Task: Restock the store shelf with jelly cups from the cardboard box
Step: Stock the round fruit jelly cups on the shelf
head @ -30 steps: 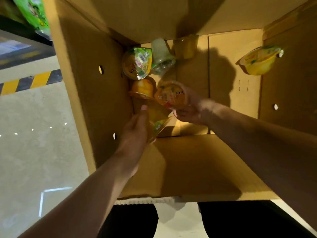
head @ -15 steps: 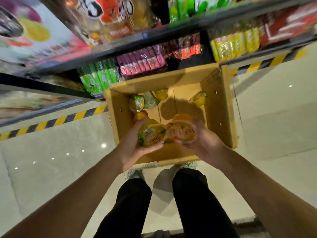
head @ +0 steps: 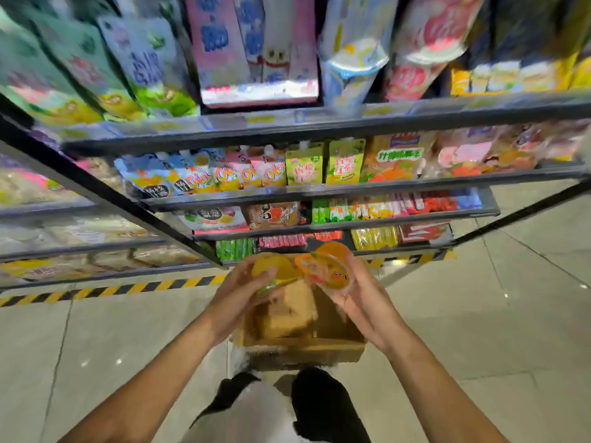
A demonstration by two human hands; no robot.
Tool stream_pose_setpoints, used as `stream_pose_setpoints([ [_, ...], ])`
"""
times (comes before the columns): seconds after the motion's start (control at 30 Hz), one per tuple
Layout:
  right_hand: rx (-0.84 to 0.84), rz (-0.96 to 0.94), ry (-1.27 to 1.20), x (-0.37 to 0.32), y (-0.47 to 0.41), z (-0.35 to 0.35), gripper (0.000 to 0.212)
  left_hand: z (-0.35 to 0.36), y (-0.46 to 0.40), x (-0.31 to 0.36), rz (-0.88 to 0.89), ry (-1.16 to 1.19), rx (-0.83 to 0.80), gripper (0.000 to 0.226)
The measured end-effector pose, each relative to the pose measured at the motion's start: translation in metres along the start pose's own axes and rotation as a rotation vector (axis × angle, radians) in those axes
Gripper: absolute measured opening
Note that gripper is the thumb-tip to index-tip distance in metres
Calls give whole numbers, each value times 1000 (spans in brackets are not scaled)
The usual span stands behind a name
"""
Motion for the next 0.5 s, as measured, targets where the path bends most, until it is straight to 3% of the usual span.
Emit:
stream_pose_setpoints([
  [0.17,-145,-124,98,-59,38,56,44,-17,71,75,303,-134,88,40],
  [0.3,-234,-272,303,-109,55,107,84,-30,117,126,510,-211,171,41],
  [0.33,-244,-321,347,-121,58,120,86,-34,126,139,548,-209,187,44],
  [0.5,-283,-547,447,-178,75,192,37,-55,166,211,761,-216,262,50],
])
Point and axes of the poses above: each hand's wrist, its own y-axis away from the middle knuckle, its own z-axis out of the palm, x = y × z, the point moved 7 cm from there along -y, towards the middle knuckle, and after that the axes turned 1 degree about -y, right-handed, at the moved point
